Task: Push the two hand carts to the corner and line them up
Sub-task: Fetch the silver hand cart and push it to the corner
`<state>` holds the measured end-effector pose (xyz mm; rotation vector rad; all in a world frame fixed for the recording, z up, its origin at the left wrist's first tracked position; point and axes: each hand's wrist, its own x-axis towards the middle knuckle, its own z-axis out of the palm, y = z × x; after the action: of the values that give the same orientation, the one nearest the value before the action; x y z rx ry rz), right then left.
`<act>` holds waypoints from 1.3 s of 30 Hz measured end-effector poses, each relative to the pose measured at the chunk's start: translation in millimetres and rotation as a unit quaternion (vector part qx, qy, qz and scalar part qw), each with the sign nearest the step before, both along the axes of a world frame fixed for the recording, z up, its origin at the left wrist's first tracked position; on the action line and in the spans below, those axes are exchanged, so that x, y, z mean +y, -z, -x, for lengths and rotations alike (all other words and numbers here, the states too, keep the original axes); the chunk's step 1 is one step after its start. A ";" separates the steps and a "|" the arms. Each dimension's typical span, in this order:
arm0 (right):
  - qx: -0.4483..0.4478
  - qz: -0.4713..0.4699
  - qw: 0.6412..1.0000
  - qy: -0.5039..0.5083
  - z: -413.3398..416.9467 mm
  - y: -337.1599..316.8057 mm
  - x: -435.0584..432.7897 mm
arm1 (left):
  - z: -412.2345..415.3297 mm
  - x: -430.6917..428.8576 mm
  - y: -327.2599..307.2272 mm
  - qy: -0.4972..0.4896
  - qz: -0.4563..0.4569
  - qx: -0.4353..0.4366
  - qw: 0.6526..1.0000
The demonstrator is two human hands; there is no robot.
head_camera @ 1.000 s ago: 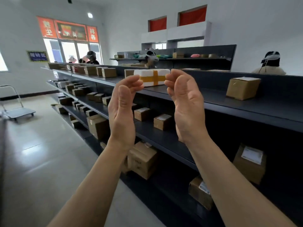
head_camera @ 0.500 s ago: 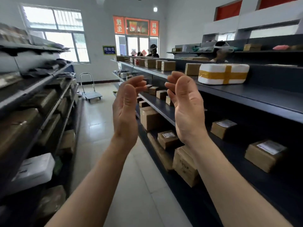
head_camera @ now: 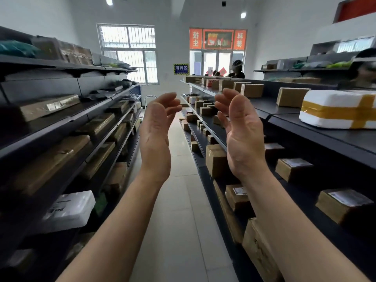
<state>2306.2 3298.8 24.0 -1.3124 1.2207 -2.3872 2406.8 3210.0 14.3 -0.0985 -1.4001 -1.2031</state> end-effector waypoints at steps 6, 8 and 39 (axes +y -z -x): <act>-0.019 0.010 0.999 -0.024 49.8 1.3 -31.0 | 41.5 -28.4 4.4 -0.035 -0.003 -0.019 0.999; -0.027 0.015 0.999 -0.038 64.9 2.9 -44.8 | 52.6 -41.7 4.9 -0.049 -0.005 -0.023 0.999; -0.033 0.009 0.999 -0.025 248.6 12.5 -384.1 | 231.6 -387.3 9.3 -0.061 -0.011 -0.019 0.998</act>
<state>2057.6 2914.7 11.5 -1.2422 1.1374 -2.3933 2175.2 2822.7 5.0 0.0250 -1.4053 -1.1243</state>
